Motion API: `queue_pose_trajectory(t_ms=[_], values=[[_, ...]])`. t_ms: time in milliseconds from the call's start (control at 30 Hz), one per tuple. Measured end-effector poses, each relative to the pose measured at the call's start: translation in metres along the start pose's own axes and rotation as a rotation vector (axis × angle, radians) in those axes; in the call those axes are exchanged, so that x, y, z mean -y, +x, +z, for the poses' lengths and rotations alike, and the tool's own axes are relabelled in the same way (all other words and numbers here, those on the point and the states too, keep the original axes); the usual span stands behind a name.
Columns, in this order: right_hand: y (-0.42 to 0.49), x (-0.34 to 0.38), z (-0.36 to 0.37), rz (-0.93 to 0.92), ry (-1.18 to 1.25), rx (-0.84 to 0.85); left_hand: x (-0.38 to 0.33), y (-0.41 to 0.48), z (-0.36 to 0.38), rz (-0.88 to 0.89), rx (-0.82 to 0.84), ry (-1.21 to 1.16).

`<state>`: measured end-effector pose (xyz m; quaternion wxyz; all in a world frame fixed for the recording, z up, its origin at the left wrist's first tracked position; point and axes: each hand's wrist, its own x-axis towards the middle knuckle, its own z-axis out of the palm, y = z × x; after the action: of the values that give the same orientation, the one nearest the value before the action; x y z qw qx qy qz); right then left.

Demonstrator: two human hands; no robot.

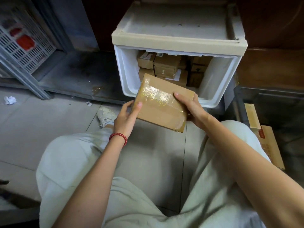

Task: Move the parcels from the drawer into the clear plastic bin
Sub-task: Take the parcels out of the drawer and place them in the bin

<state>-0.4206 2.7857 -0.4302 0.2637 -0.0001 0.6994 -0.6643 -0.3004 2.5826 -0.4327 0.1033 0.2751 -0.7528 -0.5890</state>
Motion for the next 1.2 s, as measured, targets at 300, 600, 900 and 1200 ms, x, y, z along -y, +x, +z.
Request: queue_pose_trajectory(t_ms=[300, 600, 900, 1200], values=[[-0.035, 0.064, -0.081, -0.285, -0.063, -0.178, -0.063, 0.006, 0.075, 0.202, 0.213, -0.106], [-0.113, 0.058, -0.197, -0.253, -0.067, -0.397, -0.124, -0.019, 0.19, 0.397, 0.514, 0.128], [-0.18, 0.007, -0.285, -0.169, 0.261, -0.713, -0.148, -0.069, 0.305, 0.458, 0.714, 0.209], [-0.183, -0.079, -0.316, 0.058, 0.577, -0.922, -0.135, -0.086, 0.374, 0.543, 0.863, 0.526]])
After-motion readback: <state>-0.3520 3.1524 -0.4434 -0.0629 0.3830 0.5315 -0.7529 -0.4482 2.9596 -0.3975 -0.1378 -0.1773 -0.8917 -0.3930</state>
